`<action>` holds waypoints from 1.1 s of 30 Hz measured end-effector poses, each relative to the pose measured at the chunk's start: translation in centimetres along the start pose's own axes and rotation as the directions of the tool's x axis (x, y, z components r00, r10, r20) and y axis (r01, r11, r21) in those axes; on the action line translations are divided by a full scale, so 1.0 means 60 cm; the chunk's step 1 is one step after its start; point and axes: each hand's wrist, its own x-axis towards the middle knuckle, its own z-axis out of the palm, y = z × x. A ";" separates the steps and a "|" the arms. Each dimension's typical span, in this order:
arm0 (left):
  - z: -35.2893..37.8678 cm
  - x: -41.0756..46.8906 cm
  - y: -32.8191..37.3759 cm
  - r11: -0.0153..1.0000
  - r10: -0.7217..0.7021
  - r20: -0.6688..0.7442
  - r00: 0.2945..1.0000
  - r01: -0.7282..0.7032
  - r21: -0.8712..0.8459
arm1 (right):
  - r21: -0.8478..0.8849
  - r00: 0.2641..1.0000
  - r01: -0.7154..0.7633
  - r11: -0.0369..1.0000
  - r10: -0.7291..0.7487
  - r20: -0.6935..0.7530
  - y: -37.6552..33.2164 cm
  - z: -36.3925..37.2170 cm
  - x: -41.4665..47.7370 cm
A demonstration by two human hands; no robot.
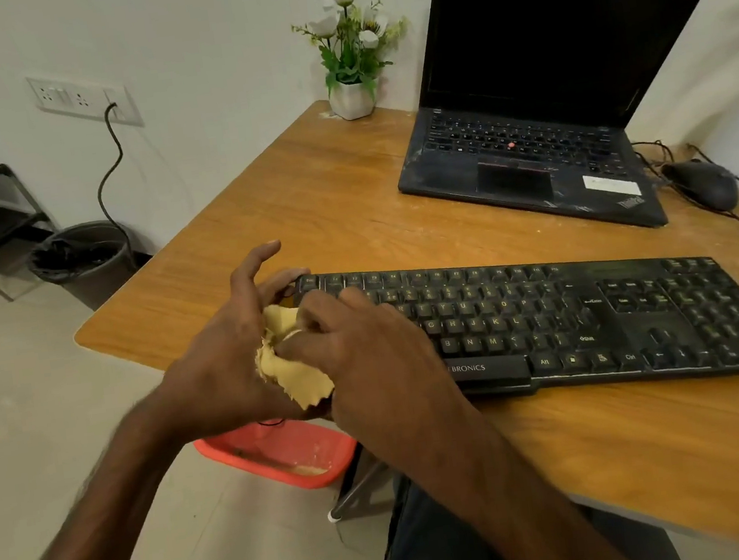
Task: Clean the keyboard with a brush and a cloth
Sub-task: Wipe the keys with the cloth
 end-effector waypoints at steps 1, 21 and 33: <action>0.001 -0.001 -0.002 1.000 0.006 0.008 1.000 -0.006 0.000 | -0.011 0.999 0.010 1.000 -0.010 -0.048 0.003 0.006 -0.009; -0.006 0.003 0.003 0.992 -0.106 0.066 0.992 0.110 -0.058 | -0.015 0.937 -0.273 0.962 0.263 -0.230 0.084 -0.026 -0.207; 0.001 0.018 0.011 0.994 -0.102 0.108 0.989 0.104 -0.015 | 0.127 0.858 -0.442 0.888 0.460 -0.228 0.119 -0.053 -0.203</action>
